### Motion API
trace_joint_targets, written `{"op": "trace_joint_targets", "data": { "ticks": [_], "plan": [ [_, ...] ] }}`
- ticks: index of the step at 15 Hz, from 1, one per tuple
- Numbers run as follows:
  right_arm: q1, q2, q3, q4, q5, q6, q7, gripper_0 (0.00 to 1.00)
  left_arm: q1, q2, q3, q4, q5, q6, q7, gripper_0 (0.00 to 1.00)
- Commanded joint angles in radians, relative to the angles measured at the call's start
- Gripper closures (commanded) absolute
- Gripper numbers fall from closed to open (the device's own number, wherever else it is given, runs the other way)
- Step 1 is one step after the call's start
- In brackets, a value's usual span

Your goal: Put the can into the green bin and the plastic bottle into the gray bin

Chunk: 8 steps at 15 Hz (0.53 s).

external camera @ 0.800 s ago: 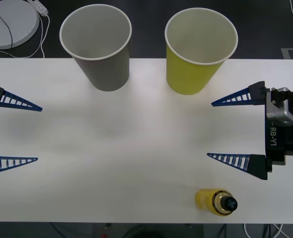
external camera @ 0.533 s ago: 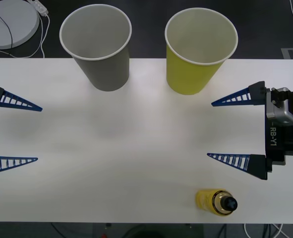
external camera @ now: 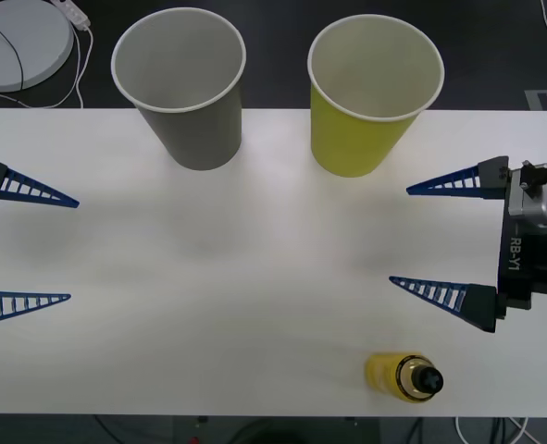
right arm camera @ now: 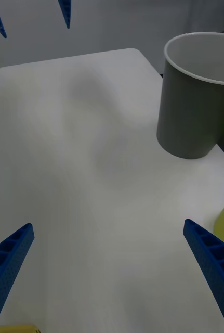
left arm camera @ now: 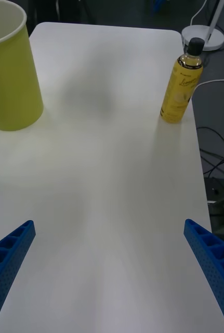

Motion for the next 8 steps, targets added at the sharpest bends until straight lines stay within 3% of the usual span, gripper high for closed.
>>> {"op": "trace_joint_targets", "data": {
  "ticks": [1,4,8],
  "plan": [
    [0.082,0.015,-0.085,-0.011,-0.002,0.005,0.025,0.00,0.000,0.000,0.000,0.000,0.000,0.000,0.000,0.00],
    [0.176,0.023,-0.157,-0.009,-0.031,-0.001,0.081,0.00,0.000,0.000,0.000,0.000,0.000,0.000,0.000,0.00],
    [0.226,0.050,-0.197,0.103,-0.158,-0.079,0.282,0.00,0.000,0.000,0.000,0.000,0.000,0.000,0.000,0.00]
  ]
}}
